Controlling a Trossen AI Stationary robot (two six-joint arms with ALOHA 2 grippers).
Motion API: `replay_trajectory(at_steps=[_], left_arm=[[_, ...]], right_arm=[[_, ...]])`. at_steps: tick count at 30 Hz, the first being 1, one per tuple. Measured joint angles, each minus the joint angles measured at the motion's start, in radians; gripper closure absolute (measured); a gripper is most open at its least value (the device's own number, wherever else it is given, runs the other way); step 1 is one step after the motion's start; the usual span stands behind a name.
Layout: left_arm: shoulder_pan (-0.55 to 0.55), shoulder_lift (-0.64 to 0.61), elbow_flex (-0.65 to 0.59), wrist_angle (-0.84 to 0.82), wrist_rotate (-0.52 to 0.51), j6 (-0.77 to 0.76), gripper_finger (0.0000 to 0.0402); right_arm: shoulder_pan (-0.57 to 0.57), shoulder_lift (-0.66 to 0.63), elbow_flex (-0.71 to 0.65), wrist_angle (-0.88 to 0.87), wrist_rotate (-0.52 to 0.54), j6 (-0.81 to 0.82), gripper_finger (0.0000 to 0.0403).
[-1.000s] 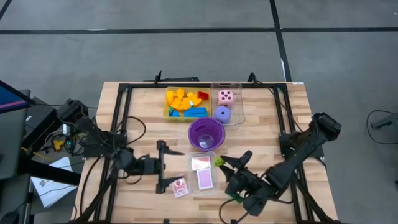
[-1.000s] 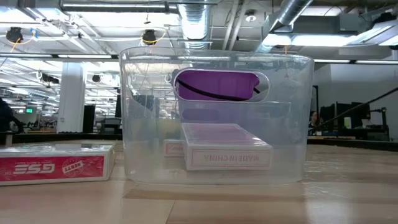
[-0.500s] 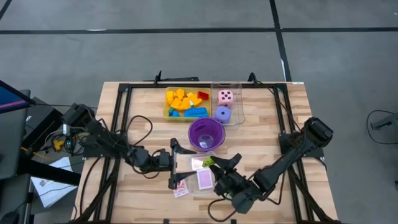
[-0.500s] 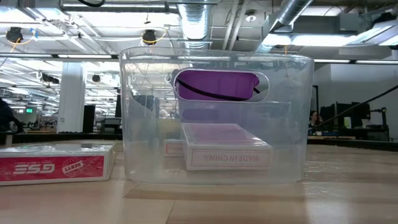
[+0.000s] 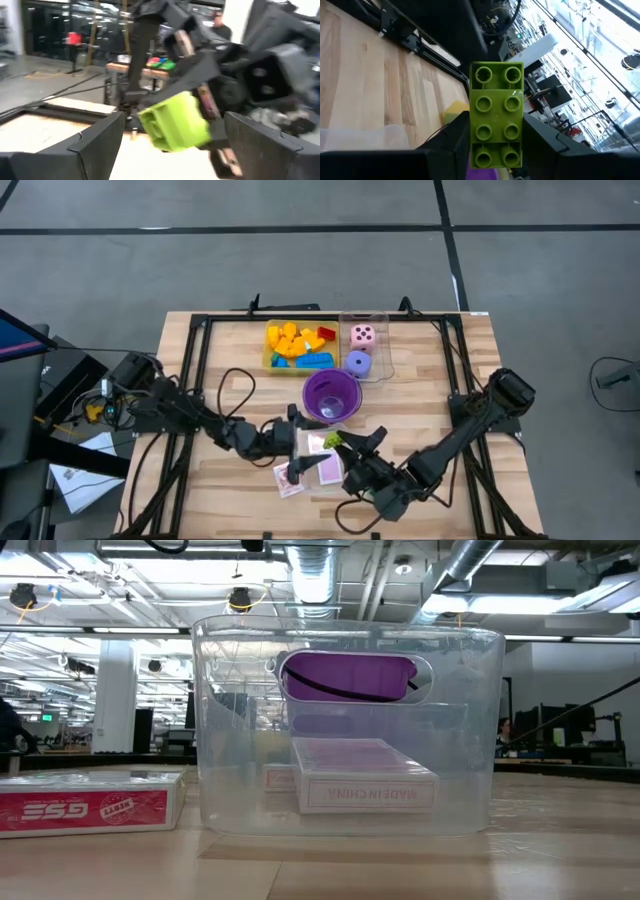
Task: Pick & Place Toys
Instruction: Put the light green game piece into the yellow bin
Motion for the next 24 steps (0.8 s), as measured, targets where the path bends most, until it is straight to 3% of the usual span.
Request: replay_trajectory(at_steps=[13, 18, 24], left_arm=[[0.061, 0.051, 0.024, -0.005, -0.044, -0.155, 0.0078], [0.058, 0.051, 0.024, 0.004, -0.033, -0.154, 0.0128], [0.059, 0.051, 0.024, 0.007, -0.015, -0.153, 0.0230]], right_arm=[[-0.026, 0.000, 0.000, -0.005, -0.029, 0.000, 0.0271], [-0.025, 0.000, 0.000, -0.007, -0.030, 0.001, 0.0271], [-0.024, 0.000, 0.000, -0.011, -0.021, 0.001, 0.0271]])
